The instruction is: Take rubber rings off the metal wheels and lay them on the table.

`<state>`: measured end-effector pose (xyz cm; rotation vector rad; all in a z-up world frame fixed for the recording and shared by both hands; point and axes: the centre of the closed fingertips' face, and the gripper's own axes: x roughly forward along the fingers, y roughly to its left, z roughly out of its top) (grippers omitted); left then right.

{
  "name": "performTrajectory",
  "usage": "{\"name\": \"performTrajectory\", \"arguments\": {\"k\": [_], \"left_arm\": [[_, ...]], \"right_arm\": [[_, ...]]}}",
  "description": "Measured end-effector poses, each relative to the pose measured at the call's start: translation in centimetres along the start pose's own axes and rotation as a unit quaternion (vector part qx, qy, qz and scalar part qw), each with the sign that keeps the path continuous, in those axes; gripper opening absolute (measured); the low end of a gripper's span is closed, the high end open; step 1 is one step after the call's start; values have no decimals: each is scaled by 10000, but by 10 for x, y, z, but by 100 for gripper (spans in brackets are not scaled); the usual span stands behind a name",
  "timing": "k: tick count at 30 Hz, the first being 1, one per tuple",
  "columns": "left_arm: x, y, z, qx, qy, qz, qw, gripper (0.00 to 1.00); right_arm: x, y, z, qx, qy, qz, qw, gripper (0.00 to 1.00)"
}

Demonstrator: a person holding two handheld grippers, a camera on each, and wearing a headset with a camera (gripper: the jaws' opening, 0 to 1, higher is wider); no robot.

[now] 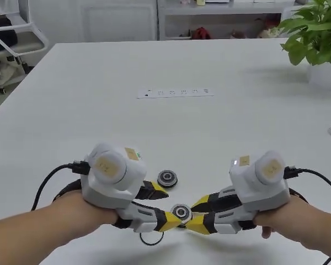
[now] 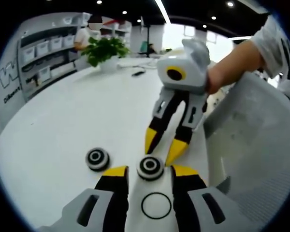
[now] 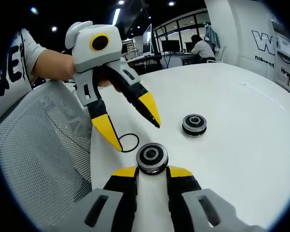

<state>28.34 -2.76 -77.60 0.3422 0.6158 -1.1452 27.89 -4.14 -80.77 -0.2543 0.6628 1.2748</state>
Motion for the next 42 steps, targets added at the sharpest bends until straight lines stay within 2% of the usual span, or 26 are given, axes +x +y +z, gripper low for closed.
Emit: {"name": "performTrajectory", "arguments": {"k": [11, 21, 30, 31, 35, 36, 42], "left_arm": [[11, -2, -2, -1, 56, -36, 10000, 29], [19, -6, -8, 115, 165, -92, 9998, 24], [22, -3, -5, 120, 74, -16, 9999, 17], [23, -2, -5, 193, 61, 31, 9998, 16], [22, 0, -8, 141, 87, 82, 9998, 14], [22, 0, -8, 196, 85, 107, 9997, 14], [23, 1, -8, 109, 39, 143, 9998, 14]], "right_arm": [[2, 0, -4, -73, 67, -8, 10000, 17], [1, -1, -3, -82, 56, -40, 9999, 15], [1, -2, -3, -45, 16, -49, 10000, 14], [1, -2, -4, -45, 20, -49, 10000, 14], [1, -2, -4, -57, 0, -56, 10000, 13], [1, -2, -4, -54, -4, -57, 10000, 13], [1, -2, -4, -31, -24, -58, 10000, 12]]}}
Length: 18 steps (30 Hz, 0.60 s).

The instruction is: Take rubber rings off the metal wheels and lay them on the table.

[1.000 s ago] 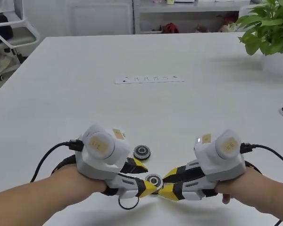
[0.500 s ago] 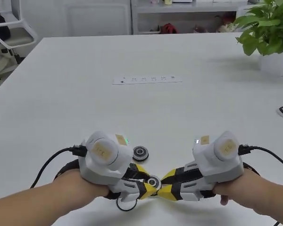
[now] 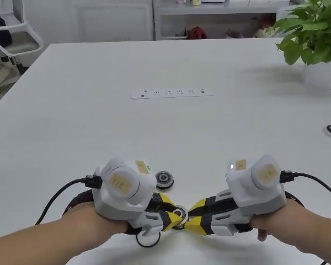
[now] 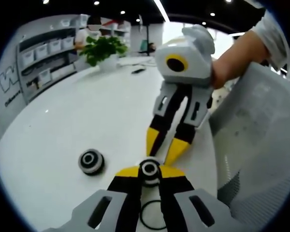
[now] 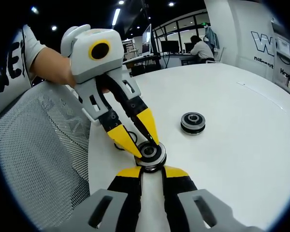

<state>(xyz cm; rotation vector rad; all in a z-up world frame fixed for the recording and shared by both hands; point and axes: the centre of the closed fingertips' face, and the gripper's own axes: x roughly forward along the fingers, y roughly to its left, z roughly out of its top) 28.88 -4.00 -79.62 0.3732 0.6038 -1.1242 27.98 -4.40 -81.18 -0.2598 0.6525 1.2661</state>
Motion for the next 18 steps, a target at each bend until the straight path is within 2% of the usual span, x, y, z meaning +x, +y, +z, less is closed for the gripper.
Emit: {"name": "performTrajectory", "arguments": {"k": [11, 15, 18], "left_arm": [[1, 1, 2, -113, -92, 53, 9999, 14], [1, 2, 3, -126, -110, 68, 9998, 14], [1, 2, 3, -120, -114, 80, 9998, 14]], "right_arm": [[0, -1, 0, 53, -29, 18, 10000, 10], [-3, -3, -3, 191, -6, 49, 9998, 1], [-3, -2, -2, 240, -45, 56, 9997, 1]]}}
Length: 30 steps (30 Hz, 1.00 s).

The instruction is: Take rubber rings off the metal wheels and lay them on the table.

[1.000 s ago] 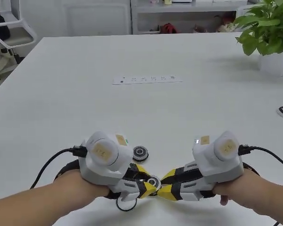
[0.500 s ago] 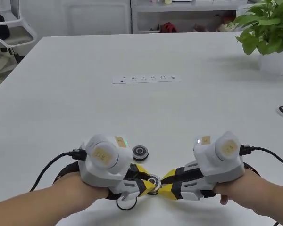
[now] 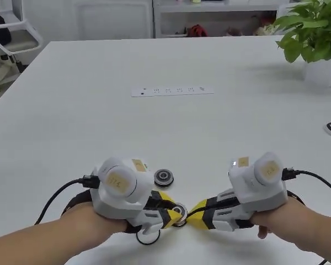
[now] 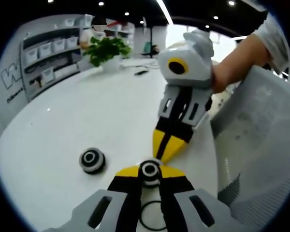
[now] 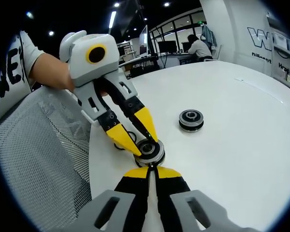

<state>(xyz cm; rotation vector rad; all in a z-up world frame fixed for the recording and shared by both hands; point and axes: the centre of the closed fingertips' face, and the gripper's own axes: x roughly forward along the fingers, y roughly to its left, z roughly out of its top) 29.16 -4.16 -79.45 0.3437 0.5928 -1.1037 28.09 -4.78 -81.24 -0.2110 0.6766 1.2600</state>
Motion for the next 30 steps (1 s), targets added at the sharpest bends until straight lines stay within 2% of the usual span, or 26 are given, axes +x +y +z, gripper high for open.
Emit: {"name": "performTrajectory", "arguments": {"k": [3, 6, 23, 25, 26, 30], "left_arm": [[-1, -1, 0, 30, -13, 23, 10000, 14], [-1, 0, 0, 38, -23, 34, 10000, 13], [0, -2, 1, 142, -37, 60, 9999, 13], [0, -2, 0, 138, -37, 63, 9999, 13], [0, -2, 0, 138, -37, 65, 9999, 13], [0, -2, 1, 133, -34, 82, 9999, 13]], "right_arm": [[0, -1, 1, 67, -16, -9, 10000, 1], [0, -3, 1, 330, -93, -28, 9994, 0], [-5, -13, 4, 821, -317, -197, 9959, 0], [-6, -16, 6, 904, -405, -225, 9948, 0], [-8, -17, 10, 1040, -537, -226, 9929, 0], [-8, -17, 11, 1069, -581, -223, 9923, 0]]}}
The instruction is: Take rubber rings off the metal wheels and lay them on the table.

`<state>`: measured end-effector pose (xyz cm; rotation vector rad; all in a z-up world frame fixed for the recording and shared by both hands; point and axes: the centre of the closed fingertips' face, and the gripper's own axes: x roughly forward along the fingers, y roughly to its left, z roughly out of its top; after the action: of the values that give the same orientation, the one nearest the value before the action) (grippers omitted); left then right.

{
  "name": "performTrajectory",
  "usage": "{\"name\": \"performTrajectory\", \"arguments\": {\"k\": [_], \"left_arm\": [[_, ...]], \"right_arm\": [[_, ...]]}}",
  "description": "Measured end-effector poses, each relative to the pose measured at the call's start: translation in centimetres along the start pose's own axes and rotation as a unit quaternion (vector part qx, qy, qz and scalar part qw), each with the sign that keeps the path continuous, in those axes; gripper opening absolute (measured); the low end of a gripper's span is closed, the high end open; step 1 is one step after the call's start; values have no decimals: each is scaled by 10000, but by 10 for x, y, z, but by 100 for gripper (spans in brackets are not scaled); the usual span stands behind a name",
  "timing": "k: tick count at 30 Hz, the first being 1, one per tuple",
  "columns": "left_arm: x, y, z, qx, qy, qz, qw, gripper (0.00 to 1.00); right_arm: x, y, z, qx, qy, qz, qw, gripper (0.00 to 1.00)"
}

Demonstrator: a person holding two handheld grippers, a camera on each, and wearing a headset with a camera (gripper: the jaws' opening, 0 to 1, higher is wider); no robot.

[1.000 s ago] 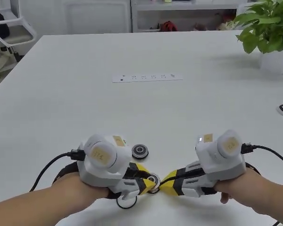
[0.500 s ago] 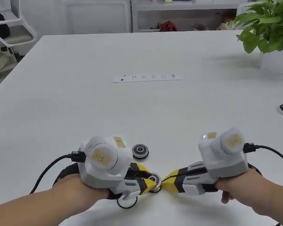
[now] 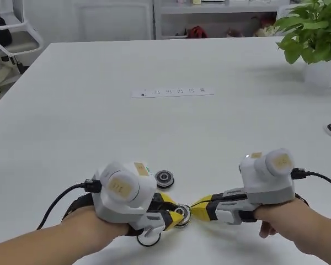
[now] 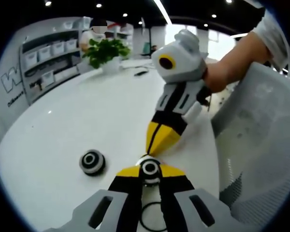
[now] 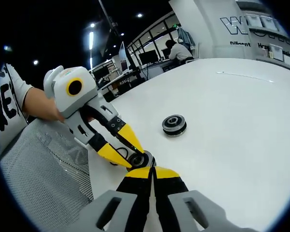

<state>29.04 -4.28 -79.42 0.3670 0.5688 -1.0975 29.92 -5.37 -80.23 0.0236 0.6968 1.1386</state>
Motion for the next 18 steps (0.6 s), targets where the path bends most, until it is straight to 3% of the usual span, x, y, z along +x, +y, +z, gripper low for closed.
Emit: {"name": "performTrajectory", "arguments": {"k": [18], "left_arm": [[0, 0, -1, -12, 31, 43, 10000, 12]], "right_arm": [[-1, 8, 5, 43, -53, 61, 10000, 0]]}}
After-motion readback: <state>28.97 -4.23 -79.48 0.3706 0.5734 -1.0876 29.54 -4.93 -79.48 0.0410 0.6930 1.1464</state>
